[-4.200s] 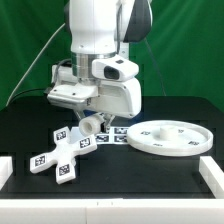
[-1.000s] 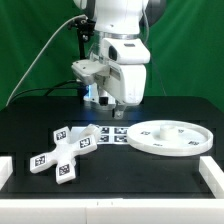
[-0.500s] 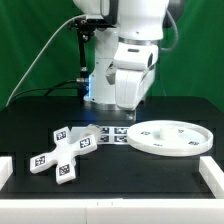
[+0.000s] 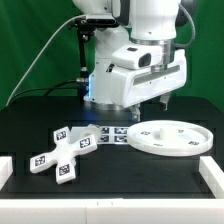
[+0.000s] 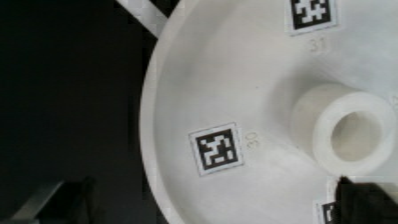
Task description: Assemble round table
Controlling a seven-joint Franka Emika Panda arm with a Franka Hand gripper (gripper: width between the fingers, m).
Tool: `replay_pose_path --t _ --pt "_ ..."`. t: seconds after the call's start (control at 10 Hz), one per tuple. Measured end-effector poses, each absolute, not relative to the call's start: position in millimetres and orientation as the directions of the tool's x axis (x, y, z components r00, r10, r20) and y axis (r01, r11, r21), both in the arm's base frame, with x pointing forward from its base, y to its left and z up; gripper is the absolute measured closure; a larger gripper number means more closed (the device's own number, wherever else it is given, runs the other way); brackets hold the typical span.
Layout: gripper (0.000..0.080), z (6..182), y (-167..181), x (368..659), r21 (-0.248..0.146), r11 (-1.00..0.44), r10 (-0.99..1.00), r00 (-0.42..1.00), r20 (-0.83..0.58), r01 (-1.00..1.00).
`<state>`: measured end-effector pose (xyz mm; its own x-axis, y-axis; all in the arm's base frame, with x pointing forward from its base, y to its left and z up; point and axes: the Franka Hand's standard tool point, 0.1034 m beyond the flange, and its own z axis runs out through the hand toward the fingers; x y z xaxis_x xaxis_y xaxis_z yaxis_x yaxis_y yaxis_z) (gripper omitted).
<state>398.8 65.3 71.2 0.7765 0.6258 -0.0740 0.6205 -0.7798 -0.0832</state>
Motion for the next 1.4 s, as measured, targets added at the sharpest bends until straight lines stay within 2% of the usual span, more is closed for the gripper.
replay_pose_path --t 0.3,0.4,0.6,1.0,1.4 --pt "0.0151 63.0 92 385 -0.054 -0.963 0.267 0.960 -0.085 0.263" --pt "0.0151 55.9 108 382 -0.061 -0.987 0.151 0.985 -0.081 0.146" --pt "0.0151 48.0 116 383 -0.093 -0.993 -0.066 0.997 -0.049 -0.070" --pt "0.0151 43.5 118 376 -0.095 -0.993 -0.058 0.996 -0.062 -0.064" --pt "0.0151 18.2 136 353 -0.125 -0.990 -0.047 0.995 -0.085 -0.057"
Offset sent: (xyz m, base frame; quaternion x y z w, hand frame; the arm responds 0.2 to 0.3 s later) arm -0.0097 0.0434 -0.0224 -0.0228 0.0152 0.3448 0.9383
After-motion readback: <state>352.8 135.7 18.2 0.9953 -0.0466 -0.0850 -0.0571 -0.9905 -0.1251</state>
